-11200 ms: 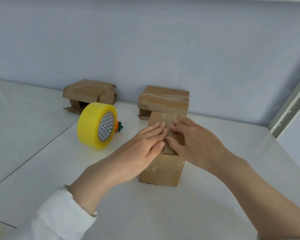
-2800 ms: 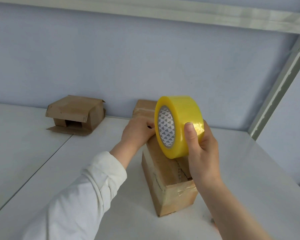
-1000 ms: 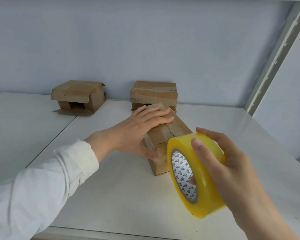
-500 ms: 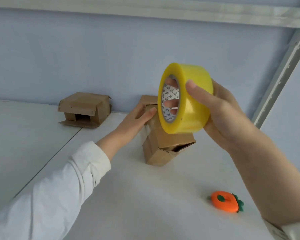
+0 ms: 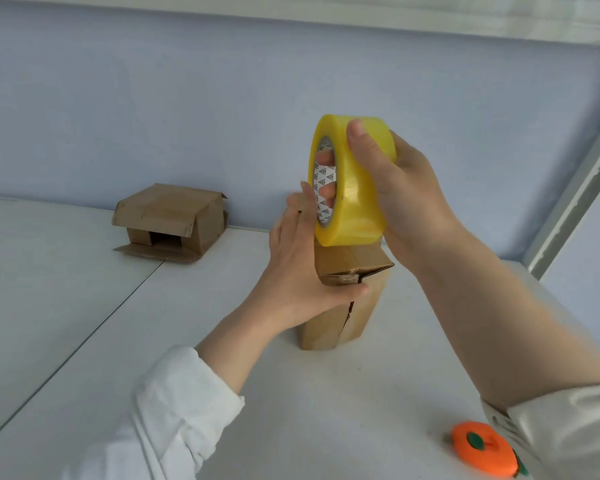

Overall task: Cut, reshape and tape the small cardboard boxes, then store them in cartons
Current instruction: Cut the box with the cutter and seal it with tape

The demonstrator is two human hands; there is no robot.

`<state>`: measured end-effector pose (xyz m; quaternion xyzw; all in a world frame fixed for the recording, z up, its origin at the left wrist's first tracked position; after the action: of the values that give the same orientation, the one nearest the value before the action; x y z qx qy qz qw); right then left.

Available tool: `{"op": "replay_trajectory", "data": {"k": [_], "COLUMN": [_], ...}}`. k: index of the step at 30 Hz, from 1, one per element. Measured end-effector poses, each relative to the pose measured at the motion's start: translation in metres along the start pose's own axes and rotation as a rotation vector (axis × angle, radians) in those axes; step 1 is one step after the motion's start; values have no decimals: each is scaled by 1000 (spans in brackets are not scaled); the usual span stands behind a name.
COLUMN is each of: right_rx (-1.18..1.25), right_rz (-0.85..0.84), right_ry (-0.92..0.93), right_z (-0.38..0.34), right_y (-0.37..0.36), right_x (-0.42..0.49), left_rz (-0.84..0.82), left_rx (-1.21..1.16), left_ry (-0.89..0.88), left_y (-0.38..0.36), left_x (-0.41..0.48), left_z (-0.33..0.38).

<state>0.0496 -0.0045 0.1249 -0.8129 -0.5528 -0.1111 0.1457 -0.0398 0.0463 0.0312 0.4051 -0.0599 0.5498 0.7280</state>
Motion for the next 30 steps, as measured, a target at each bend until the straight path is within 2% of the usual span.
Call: {"op": "replay_trajectory", "data": {"k": [5,9,12,20,24,30], "right_rx": [14,-136,-223,-172,-190,-136], "right_rz": [-53,-141,-60,52,83,132], "right_ry": [-21,31,92,146,57,-109], "right_z": [16,39,42,-11,-22,14], "right_y": [-1,8,12,12,36,51], "right_x": [14,15,13,-32,-71,-109], "left_rz": [18,-21,-39,-68,-104,-111], "left_rx": [31,54,84,133,116,223], "left_ry": [50,81,115,116,123,63], "left_y": [4,6,2,5,5,4], "left_x": [10,18,23,23,22,23], "left_z": [-7,-11,-15,-16,-18,-16]}}
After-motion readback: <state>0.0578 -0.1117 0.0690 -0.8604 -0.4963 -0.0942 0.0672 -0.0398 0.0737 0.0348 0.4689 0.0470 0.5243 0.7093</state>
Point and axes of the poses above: each hand's wrist, its own x-axis towards the middle knuckle, its own y-axis out of the back of the hand, z = x × y, the point moved 3 cm from there along x, towards the middle knuckle, and after that the axes turned 7 degrees about z, right-handed, at the moved point
